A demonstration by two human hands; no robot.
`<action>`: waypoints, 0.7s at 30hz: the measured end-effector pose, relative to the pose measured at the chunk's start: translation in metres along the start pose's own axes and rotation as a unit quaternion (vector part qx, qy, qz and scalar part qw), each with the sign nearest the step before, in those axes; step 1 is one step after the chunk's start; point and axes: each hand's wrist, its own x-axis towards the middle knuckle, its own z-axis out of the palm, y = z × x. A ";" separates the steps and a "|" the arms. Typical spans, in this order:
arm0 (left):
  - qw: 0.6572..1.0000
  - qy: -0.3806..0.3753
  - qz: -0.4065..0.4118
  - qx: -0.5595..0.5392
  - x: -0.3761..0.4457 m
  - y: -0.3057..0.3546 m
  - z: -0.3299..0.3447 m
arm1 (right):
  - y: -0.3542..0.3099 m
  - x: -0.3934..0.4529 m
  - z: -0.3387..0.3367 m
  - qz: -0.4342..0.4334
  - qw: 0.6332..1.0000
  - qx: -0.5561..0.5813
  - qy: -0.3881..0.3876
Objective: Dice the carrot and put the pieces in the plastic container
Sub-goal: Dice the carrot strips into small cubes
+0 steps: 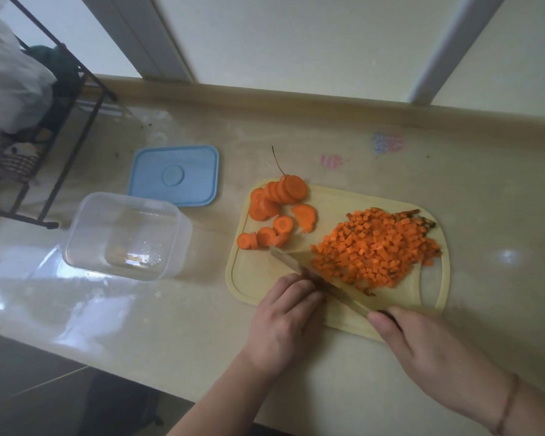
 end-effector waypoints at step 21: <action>1.000 0.002 -0.001 -0.012 -0.010 0.005 -0.008 | 0.010 -0.029 0.000 0.022 0.999 0.034 -0.016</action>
